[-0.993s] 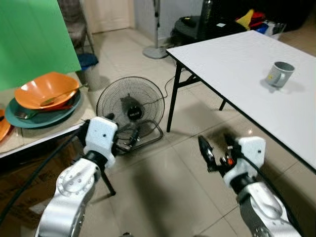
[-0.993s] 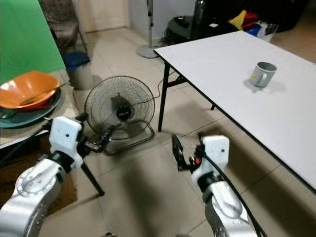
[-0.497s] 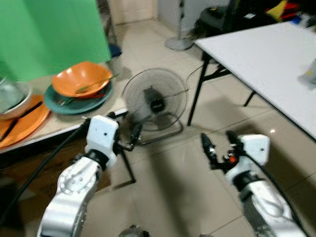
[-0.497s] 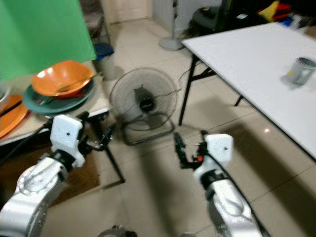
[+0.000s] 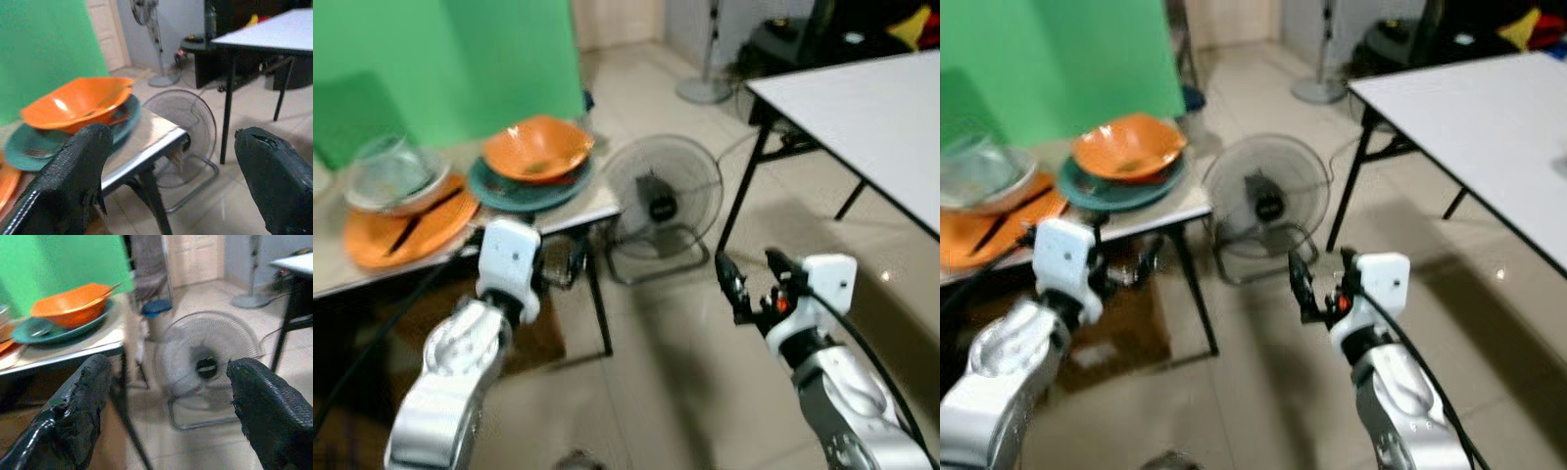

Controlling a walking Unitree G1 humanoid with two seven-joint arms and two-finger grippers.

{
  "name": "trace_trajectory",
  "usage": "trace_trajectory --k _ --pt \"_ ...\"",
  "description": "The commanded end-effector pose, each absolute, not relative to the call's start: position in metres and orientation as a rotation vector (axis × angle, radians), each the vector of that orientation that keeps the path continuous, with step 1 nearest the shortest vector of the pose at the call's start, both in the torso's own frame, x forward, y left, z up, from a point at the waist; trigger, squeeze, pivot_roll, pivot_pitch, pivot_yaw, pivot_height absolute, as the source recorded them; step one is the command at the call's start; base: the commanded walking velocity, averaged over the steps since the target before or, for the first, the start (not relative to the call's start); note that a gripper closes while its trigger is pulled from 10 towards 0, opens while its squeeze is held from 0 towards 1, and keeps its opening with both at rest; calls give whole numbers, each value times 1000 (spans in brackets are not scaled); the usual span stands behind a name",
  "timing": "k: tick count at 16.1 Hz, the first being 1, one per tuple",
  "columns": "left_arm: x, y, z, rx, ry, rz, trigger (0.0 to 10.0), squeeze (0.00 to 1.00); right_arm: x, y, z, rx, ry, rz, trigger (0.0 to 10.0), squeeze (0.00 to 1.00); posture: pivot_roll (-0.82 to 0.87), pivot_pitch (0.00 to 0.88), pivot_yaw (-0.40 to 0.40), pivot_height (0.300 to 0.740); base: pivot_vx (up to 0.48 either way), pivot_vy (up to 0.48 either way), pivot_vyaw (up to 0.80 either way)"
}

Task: Setting the table

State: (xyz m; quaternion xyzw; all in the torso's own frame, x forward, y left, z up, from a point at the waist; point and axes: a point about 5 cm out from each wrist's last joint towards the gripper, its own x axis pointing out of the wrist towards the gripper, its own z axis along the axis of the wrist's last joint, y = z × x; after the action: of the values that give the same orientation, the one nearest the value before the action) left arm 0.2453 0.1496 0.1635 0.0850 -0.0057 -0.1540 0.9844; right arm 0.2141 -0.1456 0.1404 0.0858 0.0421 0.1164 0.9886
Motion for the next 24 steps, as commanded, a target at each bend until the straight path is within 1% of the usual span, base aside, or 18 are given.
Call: trace_trajectory --k 1,5,8,10,12,14,17,24 --pt "244 153 166 173 -15 -290 10000 0 215 -142 147 191 64 276 10000 0 54 50 51 740 0 0 800" --pt "247 153 176 195 -63 -286 10000 0 217 -140 156 218 37 307 10000 0 58 43 48 740 0 0 800" --pt "247 148 179 205 -89 -325 10000 0 220 -147 159 216 18 263 10000 0 59 35 49 740 0 0 800" --pt "247 147 180 202 -97 -336 10000 0 221 -153 159 207 -1 183 10000 0 57 31 50 740 0 0 0" --pt "248 146 183 193 -108 -346 10000 0 222 -155 163 188 -22 150 10000 0 58 29 49 740 0 0 0" --pt "249 144 184 186 -114 -352 10000 0 226 -153 168 185 -45 156 10000 0 59 22 43 740 274 0 -281" --pt "247 144 182 187 -108 -359 10000 0 228 -150 169 187 -47 170 10000 0 64 20 36 740 290 0 -800" --pt "248 145 182 190 -105 -346 10000 0 233 -143 166 205 -35 215 10000 0 69 28 27 740 348 0 0"
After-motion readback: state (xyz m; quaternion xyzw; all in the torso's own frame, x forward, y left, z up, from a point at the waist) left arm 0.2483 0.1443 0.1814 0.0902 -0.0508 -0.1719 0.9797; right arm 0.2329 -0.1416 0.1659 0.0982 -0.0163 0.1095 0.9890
